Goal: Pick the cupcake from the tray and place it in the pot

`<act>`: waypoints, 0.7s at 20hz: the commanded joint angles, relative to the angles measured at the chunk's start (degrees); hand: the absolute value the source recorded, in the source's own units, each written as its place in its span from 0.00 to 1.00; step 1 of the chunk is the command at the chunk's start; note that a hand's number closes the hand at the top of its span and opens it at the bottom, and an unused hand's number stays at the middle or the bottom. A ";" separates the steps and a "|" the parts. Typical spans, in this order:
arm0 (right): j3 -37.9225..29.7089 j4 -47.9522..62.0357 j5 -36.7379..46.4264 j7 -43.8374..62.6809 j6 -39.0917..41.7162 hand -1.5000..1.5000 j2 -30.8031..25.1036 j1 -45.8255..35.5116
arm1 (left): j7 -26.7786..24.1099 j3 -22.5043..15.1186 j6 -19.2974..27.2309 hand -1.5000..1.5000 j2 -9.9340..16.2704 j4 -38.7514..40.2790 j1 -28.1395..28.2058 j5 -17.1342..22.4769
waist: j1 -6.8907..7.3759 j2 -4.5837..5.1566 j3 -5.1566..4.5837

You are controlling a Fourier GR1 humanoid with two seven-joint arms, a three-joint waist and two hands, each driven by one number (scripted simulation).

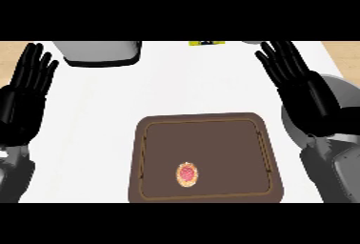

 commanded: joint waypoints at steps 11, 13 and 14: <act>5.87 14.27 18.35 -24.52 27.89 0.00 -11.79 -5.85 | 1.06 -2.95 3.73 0.50 -6.16 4.89 -1.99 -2.29 | 3.34 2.12 0.06; 5.53 15.73 22.00 -34.55 28.67 0.00 -12.29 -5.26 | 1.49 -0.49 1.97 0.50 -3.97 3.98 -0.94 -0.64 | 3.62 1.54 0.04; 5.74 19.27 22.95 -39.29 29.46 0.00 -11.21 -6.08 | 0.91 -1.53 1.98 0.50 -5.11 5.24 -2.04 -1.34 | 3.50 1.67 0.02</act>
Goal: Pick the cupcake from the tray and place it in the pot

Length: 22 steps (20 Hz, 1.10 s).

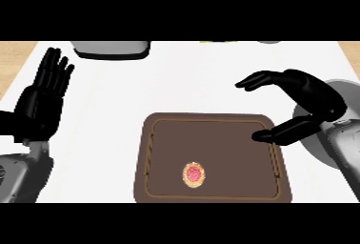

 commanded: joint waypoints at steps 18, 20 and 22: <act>12.72 -9.78 29.75 4.64 8.63 0.00 -0.63 -4.90 | -0.27 0.47 -0.18 0.50 -3.80 1.14 0.98 -3.44 | -1.53 -1.16 -0.15; 15.86 -11.52 32.67 6.89 8.95 0.00 0.75 -2.64 | 0.14 1.81 -0.59 0.50 -3.24 4.31 -2.73 -3.56 | -1.88 -1.11 -0.15; 14.29 -9.76 34.81 6.37 9.44 0.00 2.55 -1.90 | -0.41 1.38 -0.95 0.50 -4.39 2.28 0.59 -4.52 | -1.51 -1.01 -0.13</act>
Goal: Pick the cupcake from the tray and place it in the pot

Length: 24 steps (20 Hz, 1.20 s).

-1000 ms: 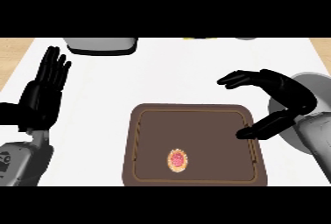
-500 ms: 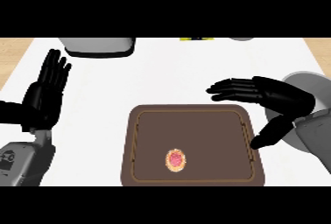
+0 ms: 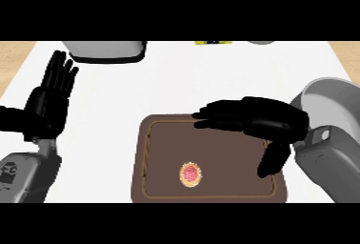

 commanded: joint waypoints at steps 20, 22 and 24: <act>1.90 1.37 22.42 -3.07 0.04 0.00 13.14 11.22 | 3.39 4.14 -3.26 0.50 -3.74 -3.35 0.81 -4.92 | 0.06 0.10 0.04; 5.40 5.03 26.89 -0.16 -3.37 0.00 17.80 11.01 | -1.60 3.93 -4.64 0.50 -5.46 1.19 1.12 -5.13 | 0.06 0.16 0.03; 4.23 -0.89 27.01 4.97 0.71 0.00 18.30 12.06 | 1.48 3.01 -2.60 0.50 -5.90 -2.54 1.97 -7.06 | -0.05 0.07 0.03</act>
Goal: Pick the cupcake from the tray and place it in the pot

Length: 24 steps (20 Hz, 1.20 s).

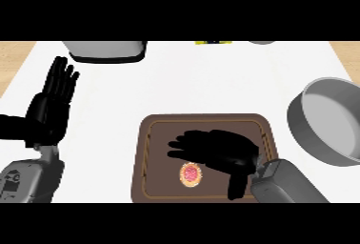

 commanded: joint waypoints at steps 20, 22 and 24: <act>3.80 19.44 16.19 -8.42 -9.69 1.00 13.79 -0.68 | 1.94 4.32 -3.26 0.50 -1.38 -0.50 -2.06 -1.51 | 0.23 0.06 0.01; 5.83 19.74 17.38 -14.08 -15.10 1.00 11.90 1.25 | 0.74 2.95 -2.79 0.50 -2.80 2.82 -3.30 -2.77 | 0.04 0.14 0.01; 4.98 22.87 18.73 -16.00 -18.26 1.00 12.40 1.09 | 0.01 4.25 -4.01 0.50 -2.21 2.58 -2.03 -1.85 | 0.14 0.12 0.01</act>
